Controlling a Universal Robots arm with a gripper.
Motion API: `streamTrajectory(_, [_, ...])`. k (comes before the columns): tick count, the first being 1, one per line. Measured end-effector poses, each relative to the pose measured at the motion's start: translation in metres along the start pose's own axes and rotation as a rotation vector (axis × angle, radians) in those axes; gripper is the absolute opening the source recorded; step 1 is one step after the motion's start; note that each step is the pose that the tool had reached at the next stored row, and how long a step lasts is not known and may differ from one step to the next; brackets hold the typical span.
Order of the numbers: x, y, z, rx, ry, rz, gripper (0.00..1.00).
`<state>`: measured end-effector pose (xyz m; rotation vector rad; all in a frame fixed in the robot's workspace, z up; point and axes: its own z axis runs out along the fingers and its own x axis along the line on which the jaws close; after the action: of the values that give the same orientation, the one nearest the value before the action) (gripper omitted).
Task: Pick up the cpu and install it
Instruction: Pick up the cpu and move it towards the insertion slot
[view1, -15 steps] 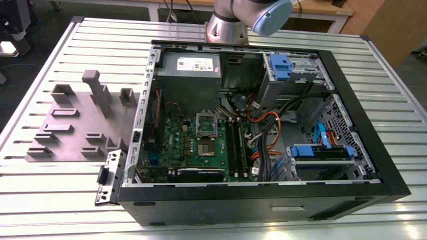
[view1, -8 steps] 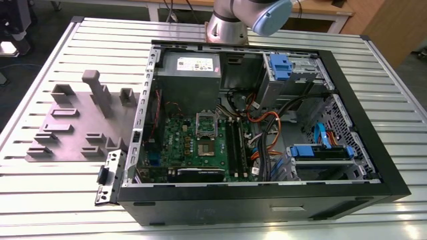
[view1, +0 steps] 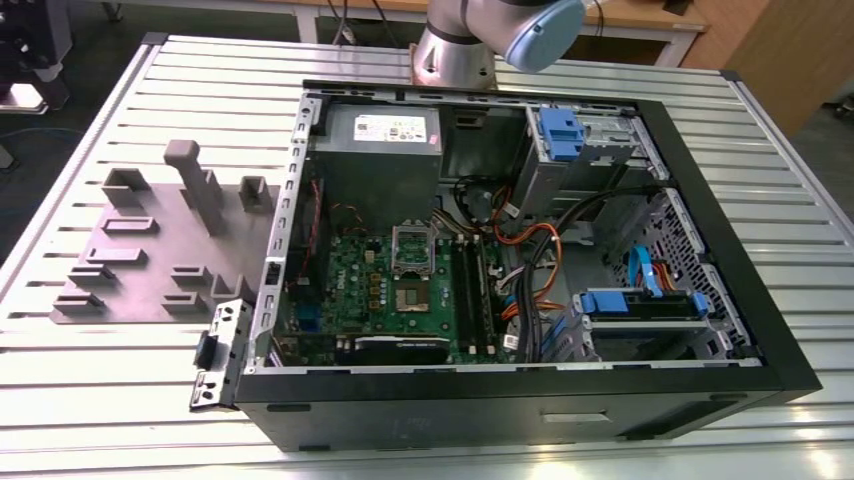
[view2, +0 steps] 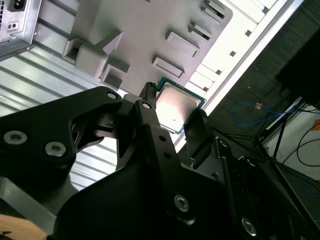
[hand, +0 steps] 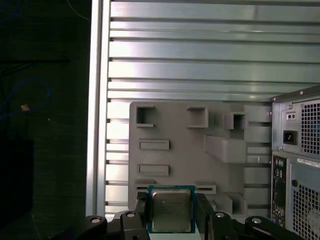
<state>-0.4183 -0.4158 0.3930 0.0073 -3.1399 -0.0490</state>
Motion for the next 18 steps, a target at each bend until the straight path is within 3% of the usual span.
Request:
streamTrajectory(9, [-0.0064,-0.0004,0.0002,0.0000,0.0001,0.000,0.47])
streamTrajectory(15, [-0.0065,-0.0139,0.0000,0.0000,0.0001,0.000,0.47])
streamTrajectory(18, [-0.0089,-0.0169,-0.0001,0.0000,0.0001,0.000,0.47])
